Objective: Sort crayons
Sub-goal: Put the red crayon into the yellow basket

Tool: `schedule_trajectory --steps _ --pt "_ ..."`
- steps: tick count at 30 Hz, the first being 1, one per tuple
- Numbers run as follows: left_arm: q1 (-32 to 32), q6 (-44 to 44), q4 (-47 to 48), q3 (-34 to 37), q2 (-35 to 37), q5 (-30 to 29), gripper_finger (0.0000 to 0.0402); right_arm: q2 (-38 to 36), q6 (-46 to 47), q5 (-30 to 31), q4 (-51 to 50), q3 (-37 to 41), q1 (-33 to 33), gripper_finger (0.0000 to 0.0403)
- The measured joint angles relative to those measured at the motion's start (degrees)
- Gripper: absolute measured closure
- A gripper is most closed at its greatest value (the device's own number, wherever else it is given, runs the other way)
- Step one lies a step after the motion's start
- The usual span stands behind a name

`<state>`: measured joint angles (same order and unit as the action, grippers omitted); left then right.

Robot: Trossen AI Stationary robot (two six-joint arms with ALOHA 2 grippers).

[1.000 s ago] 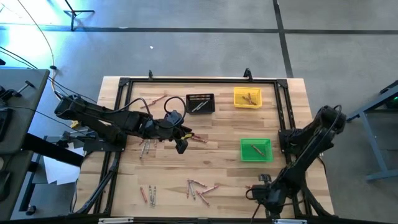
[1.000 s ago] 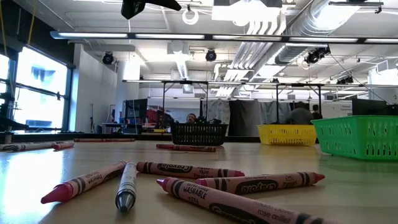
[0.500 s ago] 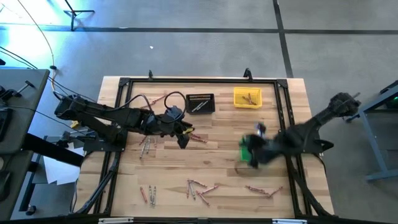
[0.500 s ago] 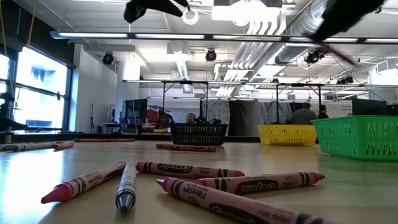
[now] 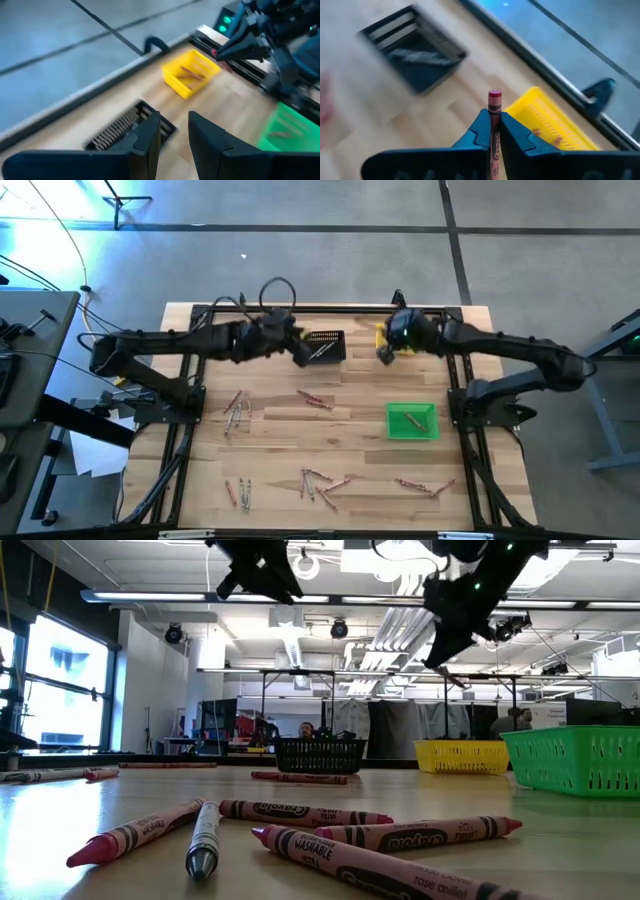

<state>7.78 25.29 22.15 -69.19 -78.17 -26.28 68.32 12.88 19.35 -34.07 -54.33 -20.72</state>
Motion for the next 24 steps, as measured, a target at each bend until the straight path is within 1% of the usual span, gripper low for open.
schedule_trajectory --steps 4,8,13,18,21,24 --pt "4.8 -4.1 -1.4 0.0 0.0 0.0 0.0316 1.4 0.4 -1.0 1.5 0.0 -7.4 0.0396" --pt "9.2 -7.9 -1.5 0.0 0.0 0.1 0.0316 4.4 0.6 -1.0 2.3 0.0 -11.6 0.0396" --pt "14.0 -12.2 -1.5 0.0 0.0 0.4 0.0316 10.4 -1.3 -1.0 3.5 0.0 -13.9 0.0396" --pt "17.8 -12.8 -1.5 0.0 0.0 5.2 0.0316 15.9 -2.0 -1.4 4.3 0.0 -15.5 0.0396" --pt "18.8 -12.5 -1.5 0.0 0.0 7.1 0.0316 17.1 -1.5 -1.6 4.2 0.0 -16.0 0.0393" --pt "19.3 -12.5 -1.5 0.0 0.0 7.8 0.0316 17.1 -1.1 -1.4 4.6 0.0 -16.1 0.0377"
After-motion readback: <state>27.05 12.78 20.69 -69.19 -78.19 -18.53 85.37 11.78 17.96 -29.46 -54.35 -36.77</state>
